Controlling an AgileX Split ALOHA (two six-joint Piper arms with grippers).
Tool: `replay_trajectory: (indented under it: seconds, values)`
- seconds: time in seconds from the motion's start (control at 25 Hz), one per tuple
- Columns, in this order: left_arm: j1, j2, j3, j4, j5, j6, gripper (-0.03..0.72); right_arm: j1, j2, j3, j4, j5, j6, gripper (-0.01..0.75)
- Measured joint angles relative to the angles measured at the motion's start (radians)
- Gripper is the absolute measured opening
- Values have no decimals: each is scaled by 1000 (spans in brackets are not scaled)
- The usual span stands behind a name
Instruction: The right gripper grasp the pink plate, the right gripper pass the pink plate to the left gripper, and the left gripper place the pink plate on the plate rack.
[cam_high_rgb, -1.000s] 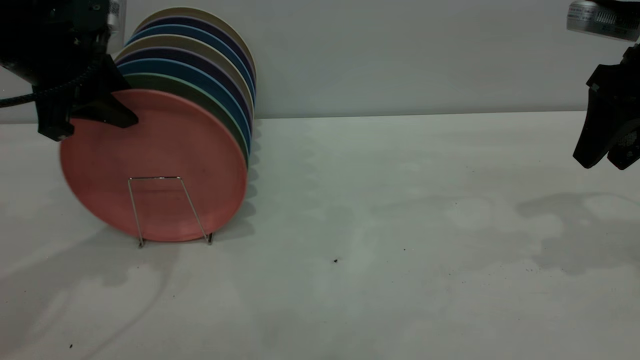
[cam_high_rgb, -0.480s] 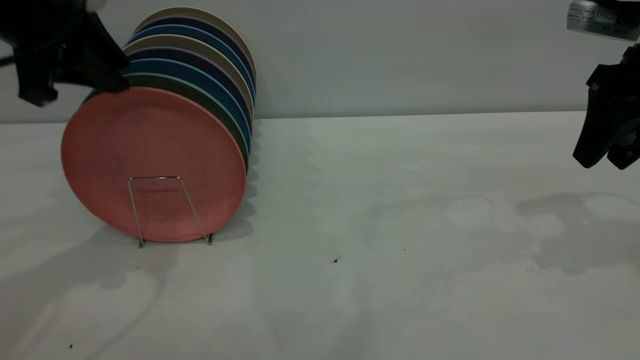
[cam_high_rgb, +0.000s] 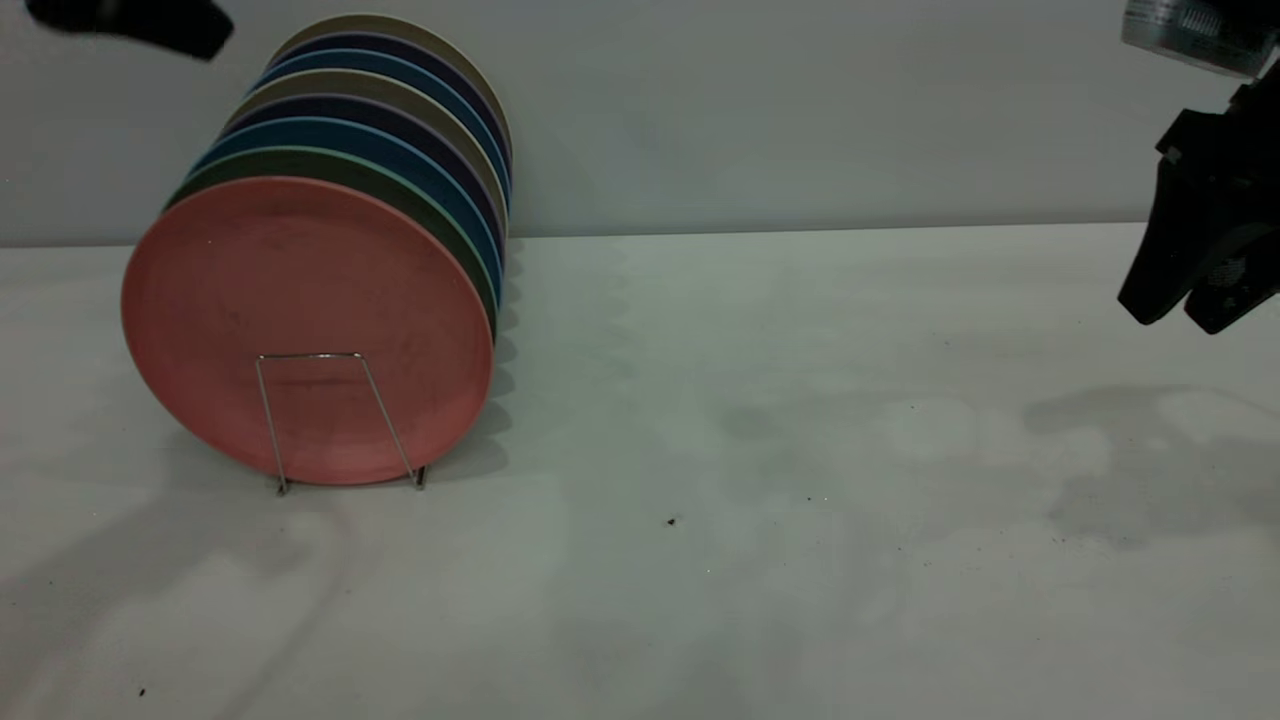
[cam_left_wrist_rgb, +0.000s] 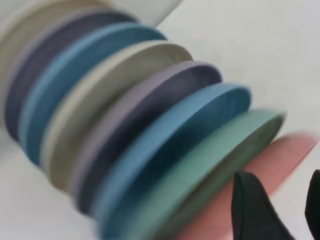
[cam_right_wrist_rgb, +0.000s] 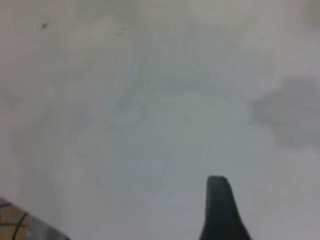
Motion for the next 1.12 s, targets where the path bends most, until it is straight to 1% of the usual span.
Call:
replay_trajectory:
  seconds: [0.08, 0.12, 0.2, 0.28, 0.36, 0.48, 0.56, 0.68, 0.84, 1.12]
  values:
    - [18, -16, 0, 33, 54, -272, 299, 0, -16, 0, 0, 12, -3, 507]
    - [31, -22, 0, 63, 93, -378, 305, 0, -30, 0, 0, 11, -3, 507]
    - [56, -28, 0, 167, 176, -534, 324, 0, -68, 0, -5, 6, -1, 507]
    - [77, -32, 0, 282, 267, -667, 347, 0, -123, 0, -17, -2, 16, 507]
    - [90, -39, 0, 409, 335, -794, 372, 5, -175, 0, -46, -7, 53, 507]
    - [94, -64, 0, 550, 407, -920, 404, 20, -242, 0, -140, 7, 125, 507]
    - [94, -102, 0, 596, 436, -959, 421, 30, -283, 3, -194, 37, 166, 507]
    - [94, -178, 0, 613, 456, -972, 446, 31, -351, 19, -224, 90, 200, 507]
    - [94, -296, 15, 614, 486, -972, 459, 31, -490, 101, -220, 118, 204, 507]
    - [94, -553, 179, 615, 505, -972, 460, 31, -768, 283, -187, 162, 205, 507]
